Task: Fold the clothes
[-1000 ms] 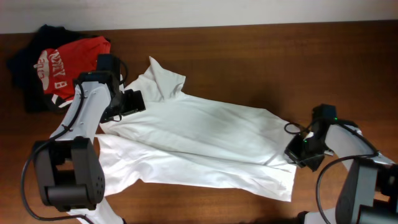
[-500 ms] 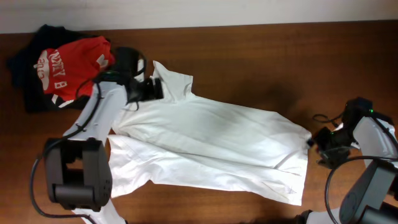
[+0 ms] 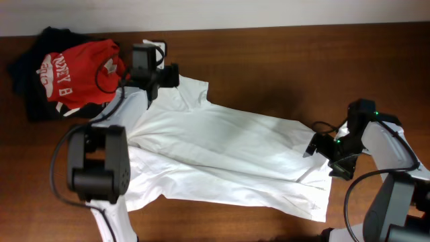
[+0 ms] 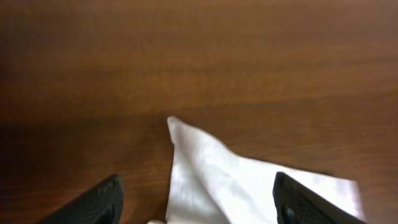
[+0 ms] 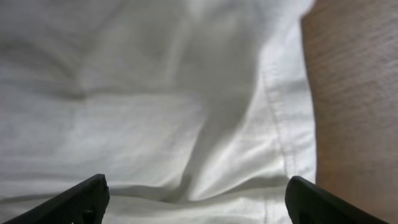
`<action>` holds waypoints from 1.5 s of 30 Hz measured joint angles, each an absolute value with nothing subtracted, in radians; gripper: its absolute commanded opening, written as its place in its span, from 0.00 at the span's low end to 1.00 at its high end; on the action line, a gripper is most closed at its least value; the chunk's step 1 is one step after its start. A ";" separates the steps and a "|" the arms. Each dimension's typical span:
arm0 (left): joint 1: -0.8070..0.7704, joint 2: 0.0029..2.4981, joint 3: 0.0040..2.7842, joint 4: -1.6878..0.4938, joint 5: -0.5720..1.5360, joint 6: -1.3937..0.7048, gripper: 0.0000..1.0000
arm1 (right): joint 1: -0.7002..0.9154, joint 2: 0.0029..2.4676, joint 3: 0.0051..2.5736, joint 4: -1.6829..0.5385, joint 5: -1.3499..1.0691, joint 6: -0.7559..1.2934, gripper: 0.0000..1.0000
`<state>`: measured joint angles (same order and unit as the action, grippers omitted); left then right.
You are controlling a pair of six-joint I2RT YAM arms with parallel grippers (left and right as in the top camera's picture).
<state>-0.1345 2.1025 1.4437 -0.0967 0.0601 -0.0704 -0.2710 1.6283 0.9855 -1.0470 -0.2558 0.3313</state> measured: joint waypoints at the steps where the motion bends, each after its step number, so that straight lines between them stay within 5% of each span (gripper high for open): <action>1: -0.134 2.130 1.443 -0.075 0.055 -0.070 0.73 | -0.265 1.628 0.986 -1.050 -0.256 0.331 0.94; 6: -0.134 2.201 1.443 0.007 0.045 -0.067 0.70 | -0.254 1.628 0.986 -1.048 -0.255 0.328 0.94; 11: -0.134 2.201 1.443 0.038 0.045 -0.060 0.40 | -0.254 1.628 0.986 -1.043 -0.255 0.328 0.97; 24: -0.134 2.264 1.443 0.075 0.045 -0.060 0.45 | -0.254 1.628 0.986 -1.032 -0.255 0.332 0.98; 25: -0.134 2.267 1.443 0.078 0.045 -0.058 0.41 | -0.254 1.628 0.986 -1.031 -0.253 0.332 0.98; 28: -0.134 2.267 1.443 0.077 0.046 -0.056 0.01 | -0.254 1.628 0.986 -1.029 -0.235 0.333 0.98; 45: -0.134 2.072 1.446 -0.048 0.076 -0.056 0.01 | -0.254 1.631 1.240 -1.055 -0.085 0.344 0.99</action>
